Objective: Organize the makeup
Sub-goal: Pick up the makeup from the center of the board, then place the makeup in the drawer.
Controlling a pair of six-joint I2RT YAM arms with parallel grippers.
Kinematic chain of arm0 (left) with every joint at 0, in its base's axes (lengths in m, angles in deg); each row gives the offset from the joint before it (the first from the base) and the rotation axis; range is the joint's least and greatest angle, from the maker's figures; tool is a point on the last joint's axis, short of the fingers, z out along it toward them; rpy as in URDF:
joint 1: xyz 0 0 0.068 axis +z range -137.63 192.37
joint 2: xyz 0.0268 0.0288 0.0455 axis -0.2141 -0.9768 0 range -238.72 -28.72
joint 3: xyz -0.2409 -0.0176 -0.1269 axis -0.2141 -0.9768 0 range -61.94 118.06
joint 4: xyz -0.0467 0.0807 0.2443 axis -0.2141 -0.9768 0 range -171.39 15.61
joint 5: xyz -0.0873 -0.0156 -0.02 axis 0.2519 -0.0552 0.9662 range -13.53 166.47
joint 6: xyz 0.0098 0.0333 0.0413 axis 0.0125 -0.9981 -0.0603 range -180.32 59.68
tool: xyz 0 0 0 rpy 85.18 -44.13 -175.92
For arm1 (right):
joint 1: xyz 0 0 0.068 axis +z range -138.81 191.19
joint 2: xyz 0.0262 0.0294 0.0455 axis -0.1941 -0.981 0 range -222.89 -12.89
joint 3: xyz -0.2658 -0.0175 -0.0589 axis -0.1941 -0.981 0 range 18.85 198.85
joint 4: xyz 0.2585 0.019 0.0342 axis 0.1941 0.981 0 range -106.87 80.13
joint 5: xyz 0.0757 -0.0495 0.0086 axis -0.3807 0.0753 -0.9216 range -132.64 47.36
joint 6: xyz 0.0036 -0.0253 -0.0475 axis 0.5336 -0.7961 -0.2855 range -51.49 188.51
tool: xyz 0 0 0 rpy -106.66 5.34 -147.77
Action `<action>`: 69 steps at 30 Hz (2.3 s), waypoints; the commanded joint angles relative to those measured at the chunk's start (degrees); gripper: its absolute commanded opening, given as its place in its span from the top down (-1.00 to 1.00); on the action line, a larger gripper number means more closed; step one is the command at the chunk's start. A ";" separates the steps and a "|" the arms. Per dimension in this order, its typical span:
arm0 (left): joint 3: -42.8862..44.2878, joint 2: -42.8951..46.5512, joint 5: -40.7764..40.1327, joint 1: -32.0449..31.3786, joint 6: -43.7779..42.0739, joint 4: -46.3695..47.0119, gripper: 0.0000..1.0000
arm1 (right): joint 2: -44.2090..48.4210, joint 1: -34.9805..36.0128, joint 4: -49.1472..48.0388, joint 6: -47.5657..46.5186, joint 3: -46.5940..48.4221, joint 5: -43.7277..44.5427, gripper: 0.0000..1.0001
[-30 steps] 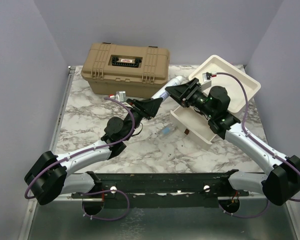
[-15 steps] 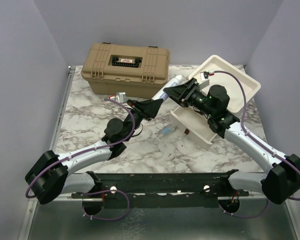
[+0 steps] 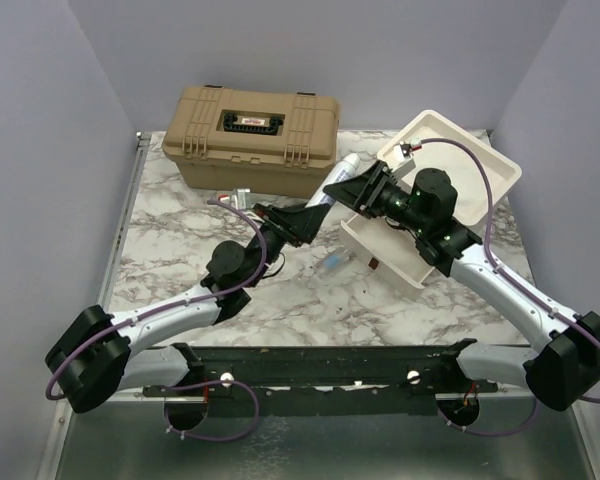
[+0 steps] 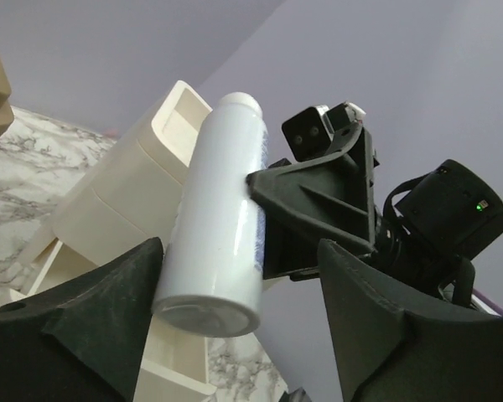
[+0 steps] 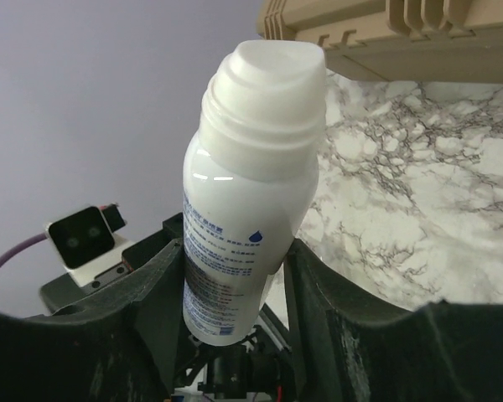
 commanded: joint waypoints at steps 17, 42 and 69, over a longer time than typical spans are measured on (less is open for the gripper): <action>4.00 18.68 -17.46 1.88 -10.98 -40.99 -0.98 | -3.48 0.48 38.11 -34.41 19.92 4.46 0.88; 5.79 10.53 -12.24 2.83 -6.41 -40.47 -0.98 | -13.41 0.51 62.85 -61.14 19.03 32.41 0.76; 4.32 10.36 -9.82 4.35 -3.52 -38.83 -0.98 | -24.56 0.48 60.50 -57.78 15.88 41.16 0.25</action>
